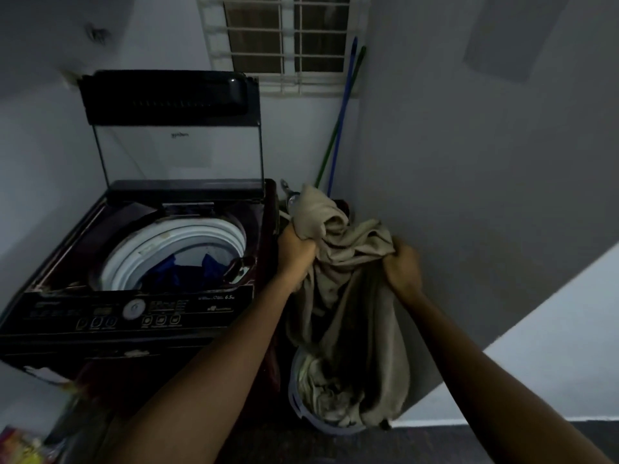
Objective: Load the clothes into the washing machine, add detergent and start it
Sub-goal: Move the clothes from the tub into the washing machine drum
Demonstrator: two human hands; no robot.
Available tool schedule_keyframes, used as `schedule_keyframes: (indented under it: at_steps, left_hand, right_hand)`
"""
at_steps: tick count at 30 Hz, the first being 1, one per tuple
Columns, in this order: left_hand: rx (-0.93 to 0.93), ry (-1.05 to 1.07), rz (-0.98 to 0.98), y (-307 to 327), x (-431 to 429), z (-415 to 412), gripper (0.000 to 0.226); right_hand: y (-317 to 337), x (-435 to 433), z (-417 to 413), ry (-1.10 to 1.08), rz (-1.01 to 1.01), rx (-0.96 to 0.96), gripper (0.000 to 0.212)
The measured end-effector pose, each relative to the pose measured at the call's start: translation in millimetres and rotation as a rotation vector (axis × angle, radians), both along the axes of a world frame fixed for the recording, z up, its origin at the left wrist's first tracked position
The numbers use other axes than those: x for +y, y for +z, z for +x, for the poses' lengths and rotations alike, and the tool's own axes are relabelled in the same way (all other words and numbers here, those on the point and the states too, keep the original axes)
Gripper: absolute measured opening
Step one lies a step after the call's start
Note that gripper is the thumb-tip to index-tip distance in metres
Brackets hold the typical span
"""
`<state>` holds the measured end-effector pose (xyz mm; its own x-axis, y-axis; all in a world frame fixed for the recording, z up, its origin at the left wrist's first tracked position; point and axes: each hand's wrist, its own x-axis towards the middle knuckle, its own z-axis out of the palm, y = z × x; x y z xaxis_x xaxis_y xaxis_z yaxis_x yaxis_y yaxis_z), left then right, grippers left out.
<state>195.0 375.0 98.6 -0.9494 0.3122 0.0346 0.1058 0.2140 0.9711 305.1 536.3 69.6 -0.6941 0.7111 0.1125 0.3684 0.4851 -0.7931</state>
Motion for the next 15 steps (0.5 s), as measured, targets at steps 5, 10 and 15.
schedule_keyframes:
  at_steps: [5,10,15]
  left_hand:
    - [-0.136,-0.099,0.109,12,10,3,0.038]
    - [-0.174,-0.489,0.008,9,7,15,0.048]
    - [-0.077,-0.362,0.079,12,5,12,0.042]
  right_hand:
    - [18,-12,2,0.043,-0.133,0.208,0.018]
    - [46,-26,-5,0.069,-0.213,0.287,0.021]
    - [77,-21,0,0.416,-0.409,0.186,0.030]
